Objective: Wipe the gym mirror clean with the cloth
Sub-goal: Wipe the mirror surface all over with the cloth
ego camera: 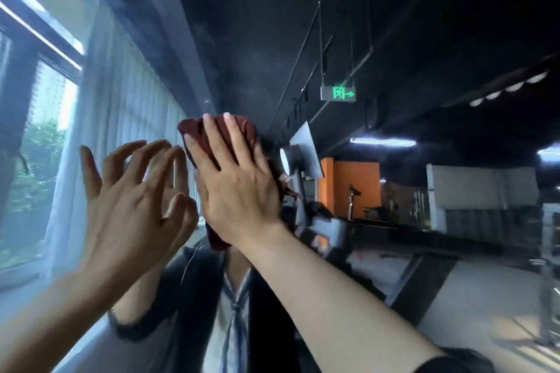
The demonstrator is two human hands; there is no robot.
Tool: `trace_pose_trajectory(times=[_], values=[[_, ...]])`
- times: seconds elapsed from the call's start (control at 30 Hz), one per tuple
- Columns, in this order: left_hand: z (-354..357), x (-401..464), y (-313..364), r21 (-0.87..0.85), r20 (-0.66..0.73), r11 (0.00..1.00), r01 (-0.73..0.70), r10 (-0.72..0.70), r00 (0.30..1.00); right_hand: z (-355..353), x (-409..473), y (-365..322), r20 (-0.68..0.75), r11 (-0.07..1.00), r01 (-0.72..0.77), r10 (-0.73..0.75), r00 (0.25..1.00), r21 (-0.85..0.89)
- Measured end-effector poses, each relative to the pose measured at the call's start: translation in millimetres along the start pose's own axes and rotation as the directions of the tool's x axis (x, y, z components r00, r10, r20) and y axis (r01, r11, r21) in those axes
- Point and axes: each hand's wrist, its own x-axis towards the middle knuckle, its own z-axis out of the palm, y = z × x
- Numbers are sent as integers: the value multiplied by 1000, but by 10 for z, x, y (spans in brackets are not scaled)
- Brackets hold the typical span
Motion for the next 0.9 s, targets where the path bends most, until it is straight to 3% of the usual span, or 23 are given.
trace_pose_trajectory(times=[0.13,0.4,0.57,0.7,0.9], values=[[54,275,85,-31,-57,999,41,-43,997,54,390,150,-7,999,48,-48,999,-4],[270,708,1033,-64,-95,989,-133,126,987,-269,290,1069,-103,959,-281,276,956,-38],[422,682,1726,-65,-25,961,-267,266,964,-454,-172,1866,-199,884,-463,443,874,-62],[539,488,2275,-111,28,913,-394,399,917,-633,-800,2439,-234,774,-629,599,765,-76],[670,35,2742,-136,119,843,-521,536,836,-790,-1979,2811,-248,620,-783,751,612,-53]])
